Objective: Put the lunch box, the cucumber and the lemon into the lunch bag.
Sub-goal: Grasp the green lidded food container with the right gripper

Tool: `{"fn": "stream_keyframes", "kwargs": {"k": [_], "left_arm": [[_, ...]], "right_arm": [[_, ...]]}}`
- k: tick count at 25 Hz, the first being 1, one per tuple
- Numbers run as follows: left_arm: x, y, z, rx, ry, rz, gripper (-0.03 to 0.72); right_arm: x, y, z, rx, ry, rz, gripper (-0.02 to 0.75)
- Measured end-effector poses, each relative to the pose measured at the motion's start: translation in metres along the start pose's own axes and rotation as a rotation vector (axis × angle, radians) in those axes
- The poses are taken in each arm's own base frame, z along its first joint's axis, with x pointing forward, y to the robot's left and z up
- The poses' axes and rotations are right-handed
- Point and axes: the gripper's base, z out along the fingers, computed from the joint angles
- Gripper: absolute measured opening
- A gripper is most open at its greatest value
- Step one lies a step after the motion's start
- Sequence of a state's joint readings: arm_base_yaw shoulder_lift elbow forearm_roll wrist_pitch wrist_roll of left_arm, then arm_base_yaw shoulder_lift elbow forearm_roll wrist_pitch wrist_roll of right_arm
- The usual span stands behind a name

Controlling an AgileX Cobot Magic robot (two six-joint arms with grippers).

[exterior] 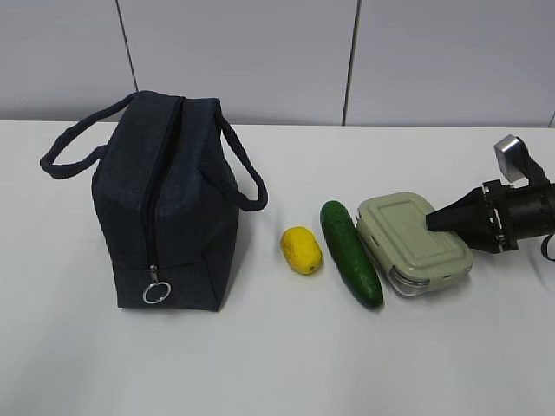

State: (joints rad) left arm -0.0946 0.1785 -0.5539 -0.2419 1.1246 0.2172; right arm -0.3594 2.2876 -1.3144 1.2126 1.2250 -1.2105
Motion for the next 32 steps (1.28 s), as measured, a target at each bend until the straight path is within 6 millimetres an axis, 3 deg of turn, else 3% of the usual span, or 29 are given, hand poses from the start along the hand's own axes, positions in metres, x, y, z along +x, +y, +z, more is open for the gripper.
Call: {"fn": "stream_keyframes", "kwargs": {"k": [9, 12, 16, 19, 26, 32], "left_arm": [[-0.091, 0.012, 0.047, 0.108, 0.215, -0.131, 0.238], [-0.123, 0.021, 0.072, 0.116, 0.261, -0.158, 0.238], [-0.150, 0.029, 0.113, 0.161, 0.324, -0.194, 0.239], [-0.164, 0.035, 0.144, 0.197, 0.362, -0.216, 0.239], [-0.171, 0.049, 0.214, 0.229, 0.472, -0.245, 0.239], [-0.186, 0.053, 0.244, 0.277, 0.457, -0.252, 0.272]], "right_arm": [[-0.001, 0.000, 0.000, -0.004, -0.012, 0.006, 0.380], [-0.001, 0.000, 0.000, -0.004, -0.014, 0.007, 0.379], [-0.002, 0.001, 0.000, -0.005, -0.016, 0.008, 0.379], [-0.002, 0.001, 0.000, -0.005, -0.016, 0.008, 0.379], [-0.002, 0.001, 0.000, -0.005, -0.018, 0.009, 0.379], [-0.002, 0.001, 0.000, -0.005, -0.018, 0.009, 0.379]]}}
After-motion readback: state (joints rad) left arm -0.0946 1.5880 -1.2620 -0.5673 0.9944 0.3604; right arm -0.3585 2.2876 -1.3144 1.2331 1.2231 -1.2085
